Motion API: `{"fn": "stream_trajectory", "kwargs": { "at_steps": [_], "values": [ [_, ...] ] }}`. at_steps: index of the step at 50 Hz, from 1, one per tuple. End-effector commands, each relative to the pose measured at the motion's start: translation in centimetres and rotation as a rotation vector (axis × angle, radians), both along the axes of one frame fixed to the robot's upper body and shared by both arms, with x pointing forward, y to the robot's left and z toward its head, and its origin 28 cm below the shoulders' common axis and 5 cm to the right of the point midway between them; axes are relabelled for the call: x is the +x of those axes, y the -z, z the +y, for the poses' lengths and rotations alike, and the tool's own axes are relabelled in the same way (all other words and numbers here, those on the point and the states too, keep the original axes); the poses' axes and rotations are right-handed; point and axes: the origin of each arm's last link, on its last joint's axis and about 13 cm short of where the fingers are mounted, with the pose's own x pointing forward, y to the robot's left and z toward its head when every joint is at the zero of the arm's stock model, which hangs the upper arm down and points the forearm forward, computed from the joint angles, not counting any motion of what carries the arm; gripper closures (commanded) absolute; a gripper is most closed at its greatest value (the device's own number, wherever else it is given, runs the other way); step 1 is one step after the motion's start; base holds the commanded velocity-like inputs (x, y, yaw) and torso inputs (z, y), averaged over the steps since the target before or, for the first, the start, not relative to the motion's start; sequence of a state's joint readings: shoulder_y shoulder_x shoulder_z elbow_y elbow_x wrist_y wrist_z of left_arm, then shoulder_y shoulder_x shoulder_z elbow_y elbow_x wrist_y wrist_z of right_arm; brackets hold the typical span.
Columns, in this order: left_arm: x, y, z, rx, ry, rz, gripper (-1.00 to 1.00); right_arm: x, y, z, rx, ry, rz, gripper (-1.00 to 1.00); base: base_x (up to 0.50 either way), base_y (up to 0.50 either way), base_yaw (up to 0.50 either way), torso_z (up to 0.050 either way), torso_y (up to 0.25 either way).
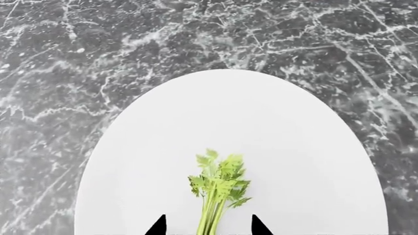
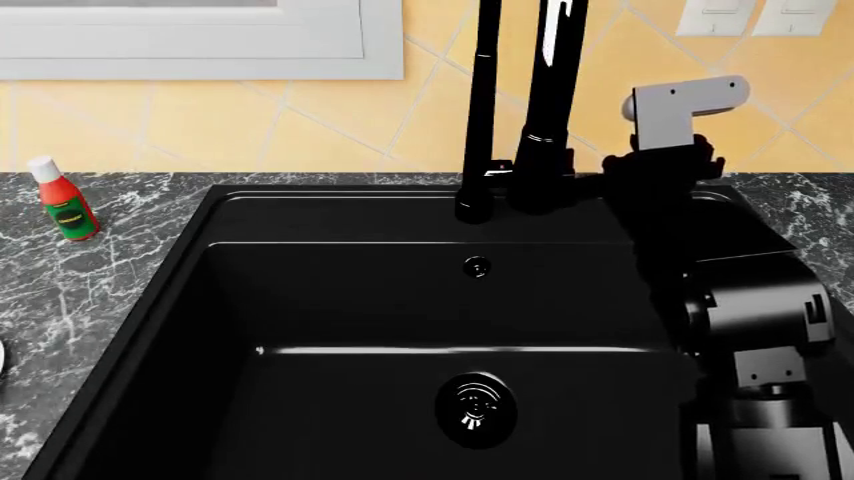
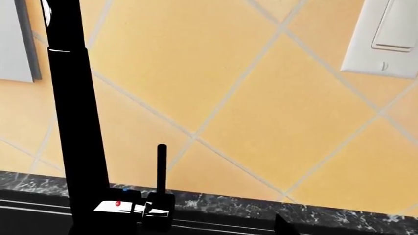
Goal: Pick the celery from the counter and place it in the sink. Then turn on the sink faucet.
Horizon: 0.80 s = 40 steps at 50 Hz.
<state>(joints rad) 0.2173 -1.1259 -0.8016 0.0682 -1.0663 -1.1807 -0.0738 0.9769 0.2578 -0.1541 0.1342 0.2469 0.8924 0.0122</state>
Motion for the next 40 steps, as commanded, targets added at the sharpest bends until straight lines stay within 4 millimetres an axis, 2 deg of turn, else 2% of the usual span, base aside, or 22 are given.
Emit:
{"fn": "stream_trajectory", "kwargs": {
  "at_steps": [1, 13, 20, 26, 35, 40],
  "values": [
    [-0.1, 0.2, 0.1, -0.009, -0.018, 0.002, 1.0, 0.0, 0.0, 0.0, 0.002, -0.003, 0.0, -1.0, 0.0, 0.0, 0.0, 0.0, 0.0],
    [-0.1, 0.3, 0.2, -0.011, -0.038, -0.001, 1.0, 0.0, 0.2, 0.1, 0.005, -0.003, 0.002, -1.0, 0.0, 0.0, 0.0, 0.0, 0.0],
    [0.1, -0.3, 0.0, 0.011, -0.039, -0.038, 1.0, 0.1, 0.3, 0.1, 0.005, -0.004, 0.003, -1.0, 0.0, 0.0, 0.0, 0.0, 0.0],
    [0.3, -2.3, -0.9, 0.052, -0.038, -0.134, 1.0, 0.1, 0.4, 0.2, 0.008, -0.006, 0.005, -1.0, 0.0, 0.0, 0.0, 0.0, 0.0],
    [0.5, -7.0, -3.7, 0.063, 0.065, -0.302, 1.0, 0.0, 0.2, 0.1, 0.011, -0.008, -0.004, -1.0, 0.0, 0.0, 0.0, 0.0, 0.0],
    [1.3, -8.7, -5.4, 0.049, 0.13, -0.36, 1.0, 0.1, 0.1, 0.2, 0.01, -0.011, -0.008, -1.0, 0.0, 0.0, 0.0, 0.0, 0.0]
  ]
}}
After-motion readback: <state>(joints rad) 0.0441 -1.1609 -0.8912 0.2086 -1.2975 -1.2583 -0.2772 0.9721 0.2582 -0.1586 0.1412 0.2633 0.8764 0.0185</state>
